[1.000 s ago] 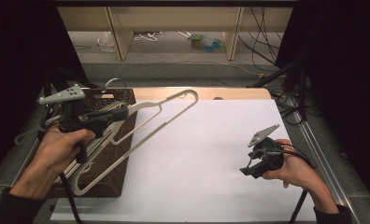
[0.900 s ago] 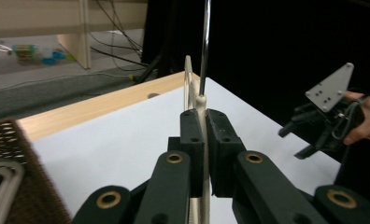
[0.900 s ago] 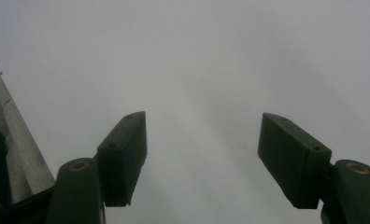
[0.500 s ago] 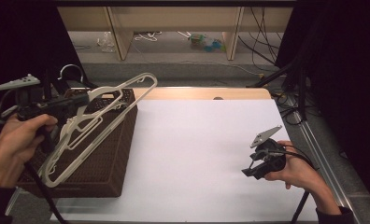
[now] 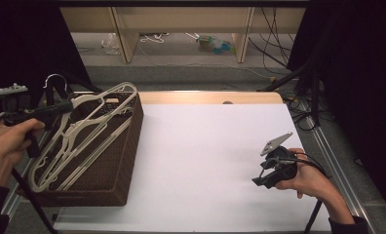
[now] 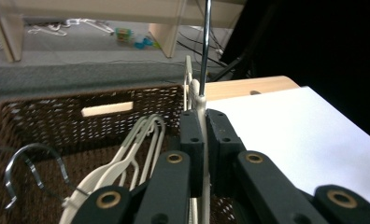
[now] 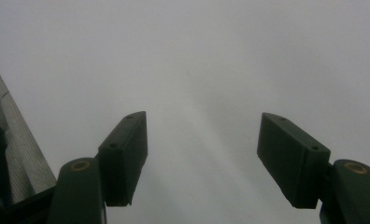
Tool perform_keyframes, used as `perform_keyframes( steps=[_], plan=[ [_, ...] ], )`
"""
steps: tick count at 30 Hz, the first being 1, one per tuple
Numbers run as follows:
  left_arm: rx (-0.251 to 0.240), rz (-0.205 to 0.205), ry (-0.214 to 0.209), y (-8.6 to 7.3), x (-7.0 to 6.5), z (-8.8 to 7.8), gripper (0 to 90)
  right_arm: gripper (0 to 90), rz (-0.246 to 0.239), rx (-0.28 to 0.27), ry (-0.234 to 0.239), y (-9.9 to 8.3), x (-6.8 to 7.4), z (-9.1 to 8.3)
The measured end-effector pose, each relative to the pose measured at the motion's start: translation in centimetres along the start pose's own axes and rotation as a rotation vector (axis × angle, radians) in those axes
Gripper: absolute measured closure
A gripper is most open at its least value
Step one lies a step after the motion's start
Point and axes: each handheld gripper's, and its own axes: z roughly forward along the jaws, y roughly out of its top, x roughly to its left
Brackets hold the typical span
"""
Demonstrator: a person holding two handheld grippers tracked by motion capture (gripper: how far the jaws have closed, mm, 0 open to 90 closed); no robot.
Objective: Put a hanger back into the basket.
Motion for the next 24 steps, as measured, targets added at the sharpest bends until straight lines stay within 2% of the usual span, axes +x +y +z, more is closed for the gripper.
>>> perform_keyframes(
  steps=[3,7,11,12,15,20,24],
  plan=[
    [0.024,0.017,-0.003,-0.5,0.5,0.4,85.8,34.5,-0.004,-0.003,0.002,0.0,0.0,0.0],
    [0.060,0.004,0.003,-1.2,1.2,0.9,85.7,34.6,0.006,0.001,0.000,-0.1,-0.1,0.0],
    [0.066,0.006,-0.023,-1.1,1.6,1.1,85.7,34.6,0.005,0.002,0.003,-0.2,-0.2,0.0],
    [0.091,0.012,-0.003,-1.1,1.7,1.3,85.7,34.6,0.004,0.002,0.002,-0.2,-0.2,0.1],
    [0.116,0.011,0.000,-1.1,2.3,1.9,85.7,34.5,0.000,0.007,0.002,-0.2,-0.2,0.2],
    [0.126,0.012,0.019,-0.9,2.8,2.8,85.5,34.6,0.001,0.008,0.004,-0.2,-0.2,0.3],
    [0.128,0.013,0.014,-0.9,3.4,3.1,85.3,34.5,0.000,0.014,0.012,-0.2,-0.2,0.5]
  ],
)
